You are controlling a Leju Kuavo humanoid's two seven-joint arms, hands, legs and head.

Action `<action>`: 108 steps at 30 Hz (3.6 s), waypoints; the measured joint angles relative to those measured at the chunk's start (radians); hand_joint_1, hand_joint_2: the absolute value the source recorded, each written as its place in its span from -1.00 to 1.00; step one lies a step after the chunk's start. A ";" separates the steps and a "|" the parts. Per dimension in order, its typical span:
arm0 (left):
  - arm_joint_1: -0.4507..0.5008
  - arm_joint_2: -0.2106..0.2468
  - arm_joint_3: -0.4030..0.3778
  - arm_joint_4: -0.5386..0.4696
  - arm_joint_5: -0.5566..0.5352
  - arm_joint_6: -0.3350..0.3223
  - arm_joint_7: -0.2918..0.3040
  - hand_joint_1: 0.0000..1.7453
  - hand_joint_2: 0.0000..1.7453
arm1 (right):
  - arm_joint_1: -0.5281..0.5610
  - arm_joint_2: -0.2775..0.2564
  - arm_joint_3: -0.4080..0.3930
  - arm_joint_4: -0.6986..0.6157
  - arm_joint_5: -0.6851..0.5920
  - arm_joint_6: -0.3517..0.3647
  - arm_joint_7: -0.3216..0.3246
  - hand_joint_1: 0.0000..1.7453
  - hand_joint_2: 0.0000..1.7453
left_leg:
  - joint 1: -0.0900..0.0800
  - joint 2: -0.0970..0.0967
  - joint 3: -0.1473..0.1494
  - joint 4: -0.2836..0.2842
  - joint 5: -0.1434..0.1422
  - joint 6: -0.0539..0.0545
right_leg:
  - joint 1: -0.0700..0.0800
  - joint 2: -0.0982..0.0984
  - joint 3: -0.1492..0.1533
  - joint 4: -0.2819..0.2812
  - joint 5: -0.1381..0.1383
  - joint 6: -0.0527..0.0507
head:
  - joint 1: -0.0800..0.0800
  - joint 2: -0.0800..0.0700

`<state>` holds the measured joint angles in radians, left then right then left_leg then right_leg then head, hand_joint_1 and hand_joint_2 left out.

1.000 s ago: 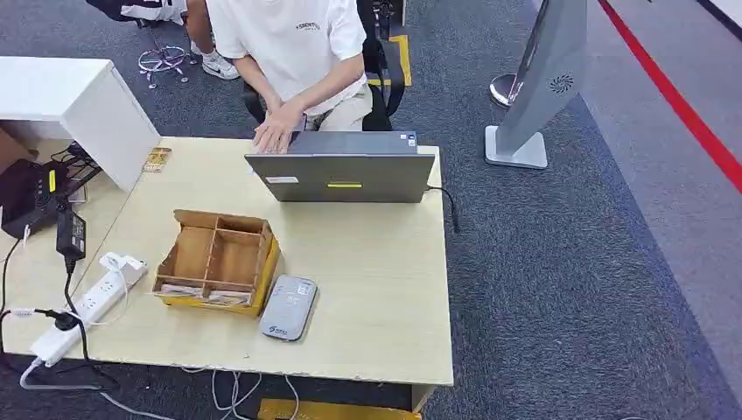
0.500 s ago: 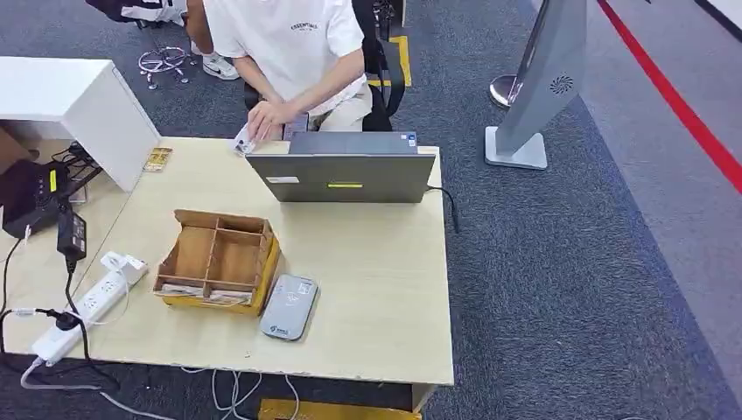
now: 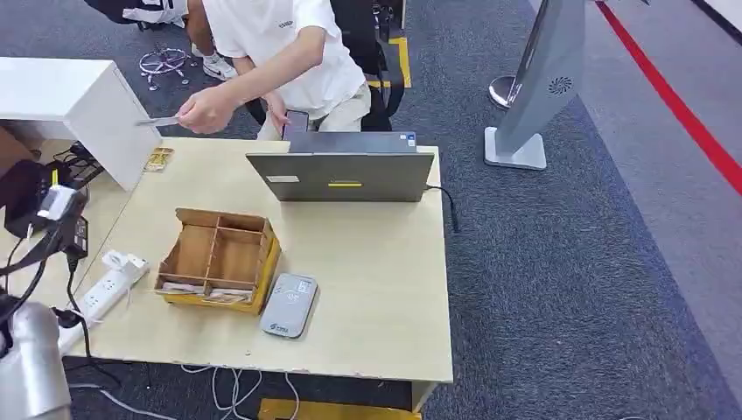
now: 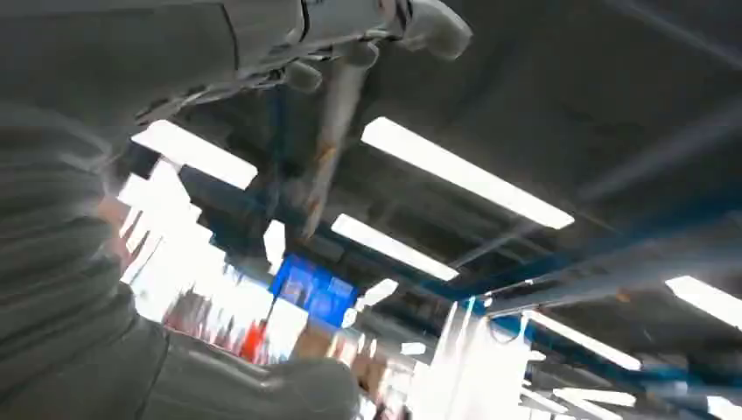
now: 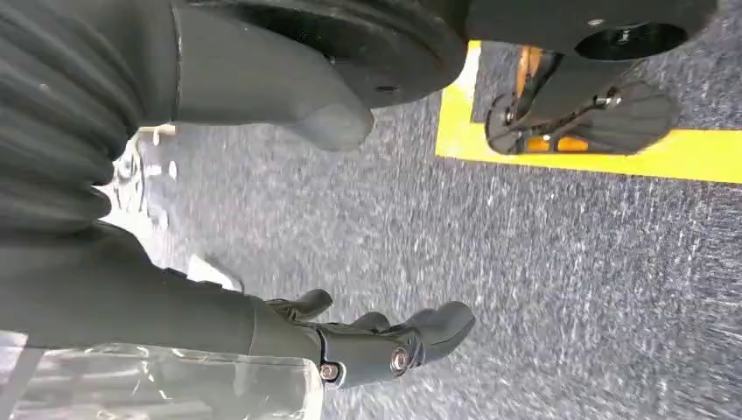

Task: Pass the card to the sensor for recognition and then transmit it.

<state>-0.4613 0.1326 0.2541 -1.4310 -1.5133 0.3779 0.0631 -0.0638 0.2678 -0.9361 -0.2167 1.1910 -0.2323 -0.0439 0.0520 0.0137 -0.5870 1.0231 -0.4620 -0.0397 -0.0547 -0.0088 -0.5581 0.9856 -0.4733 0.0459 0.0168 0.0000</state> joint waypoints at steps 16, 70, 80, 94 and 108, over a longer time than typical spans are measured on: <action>-0.360 0.154 -0.510 0.370 0.004 -0.289 0.260 -1.00 1.00 | 0.001 -0.002 0.043 0.009 -0.002 -0.019 -0.030 -1.00 1.00 | 0.000 0.010 -0.010 -0.001 0.003 0.000 | 0.000 0.011 -0.008 0.000 0.008 0.001 | -0.002 0.000; 0.188 -0.117 -0.785 -0.101 0.008 -0.352 0.075 1.00 1.00 | 0.000 0.000 0.071 0.002 -0.055 -0.019 -0.008 -1.00 1.00 | -0.001 0.009 -0.012 0.000 0.001 0.002 | -0.001 0.008 -0.008 -0.001 0.006 0.003 | -0.002 0.000; 0.329 -0.142 -0.834 -0.094 0.005 -0.484 0.188 1.00 1.00 | 0.001 0.001 0.067 -0.008 -0.055 -0.019 -0.007 -1.00 1.00 | -0.001 0.008 -0.013 0.000 0.001 0.002 | -0.001 0.008 -0.008 -0.001 0.005 0.004 | -0.002 0.000; 0.377 -0.141 -0.850 -0.023 0.005 -0.558 0.235 1.00 1.00 | 0.001 0.001 0.067 -0.012 -0.031 -0.019 0.006 -1.00 1.00 | -0.001 0.008 -0.013 0.000 0.001 0.002 | -0.001 0.008 -0.008 -0.001 0.005 0.004 | -0.002 0.000; 0.390 -0.150 -0.845 0.053 0.005 -0.566 0.248 1.00 1.00 | 0.001 0.001 0.069 -0.015 -0.014 -0.019 0.023 -1.00 1.00 | -0.001 0.007 -0.013 0.000 0.001 0.002 | -0.001 0.007 -0.007 -0.001 0.005 0.004 | -0.002 0.000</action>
<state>-0.0717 -0.0176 -0.5909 -1.3779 -1.5083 -0.1881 0.3109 -0.0627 0.2689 -0.8671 -0.2316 1.1772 -0.2514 -0.0210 0.0507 0.0210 -0.6000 1.0227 -0.4612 -0.0372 -0.0553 -0.0016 -0.5652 0.9847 -0.4679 0.0502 0.0145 0.0000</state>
